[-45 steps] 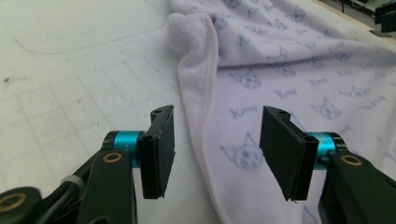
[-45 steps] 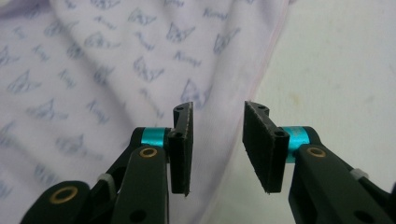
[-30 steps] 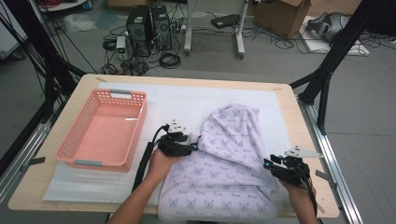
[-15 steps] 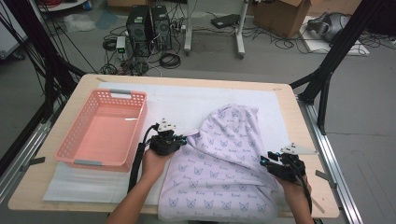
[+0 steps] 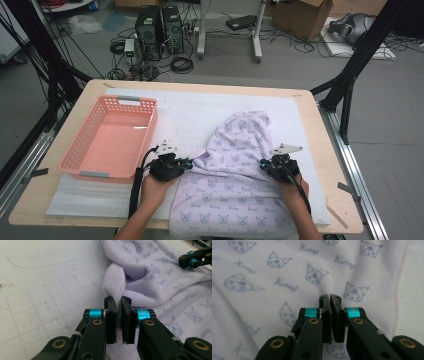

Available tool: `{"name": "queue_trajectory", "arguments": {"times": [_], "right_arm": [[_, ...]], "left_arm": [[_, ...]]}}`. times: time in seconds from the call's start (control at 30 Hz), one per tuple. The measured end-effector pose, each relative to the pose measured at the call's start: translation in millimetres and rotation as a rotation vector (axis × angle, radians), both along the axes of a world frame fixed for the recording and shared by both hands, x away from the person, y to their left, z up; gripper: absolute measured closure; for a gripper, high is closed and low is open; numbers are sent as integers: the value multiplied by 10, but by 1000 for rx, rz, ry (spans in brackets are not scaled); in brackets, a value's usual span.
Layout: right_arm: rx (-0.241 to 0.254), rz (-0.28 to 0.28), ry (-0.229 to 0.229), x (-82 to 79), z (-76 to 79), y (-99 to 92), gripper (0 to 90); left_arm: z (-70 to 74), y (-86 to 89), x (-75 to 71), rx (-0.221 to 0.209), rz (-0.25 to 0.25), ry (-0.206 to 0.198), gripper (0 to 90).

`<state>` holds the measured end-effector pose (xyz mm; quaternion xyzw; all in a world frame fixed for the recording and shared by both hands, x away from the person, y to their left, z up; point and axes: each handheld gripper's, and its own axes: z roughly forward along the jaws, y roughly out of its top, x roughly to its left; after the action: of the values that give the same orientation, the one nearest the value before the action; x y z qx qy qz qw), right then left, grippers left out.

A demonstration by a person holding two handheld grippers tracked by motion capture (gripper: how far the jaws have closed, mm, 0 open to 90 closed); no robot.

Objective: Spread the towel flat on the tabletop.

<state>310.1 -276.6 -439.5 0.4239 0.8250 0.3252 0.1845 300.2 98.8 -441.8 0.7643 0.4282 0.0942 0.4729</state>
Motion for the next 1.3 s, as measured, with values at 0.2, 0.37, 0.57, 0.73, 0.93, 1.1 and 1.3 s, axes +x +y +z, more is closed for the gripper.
{"name": "queue_trajectory", "arguments": {"times": [0.2, 0.37, 0.57, 0.73, 0.93, 1.1, 1.3], "right_arm": [[4, 6, 10, -308, 63, -284, 885], [41, 33, 55, -617, 117, -506, 885], [115, 70, 31, -656, 230, -538, 682], [156, -21, -74, -337, 322, -399, 542], [151, -34, -91, 202, 334, 122, 501], [139, 11, -55, 479, 336, 516, 495], [132, 50, -12, 653, 265, 842, 595]], "left_arm": [[-50, 46, -110, -5, -27, 25, 826], [-64, 25, -135, -12, -56, 38, 710], [-60, 8, -157, -7, -85, -18, 556], [-29, -7, -172, -23, -87, -71, 506], [-24, 2, -180, -9, -91, -90, 504], [-29, 4, -180, -11, -97, -92, 506], [-36, -3, -170, -13, -100, -91, 506]]}}
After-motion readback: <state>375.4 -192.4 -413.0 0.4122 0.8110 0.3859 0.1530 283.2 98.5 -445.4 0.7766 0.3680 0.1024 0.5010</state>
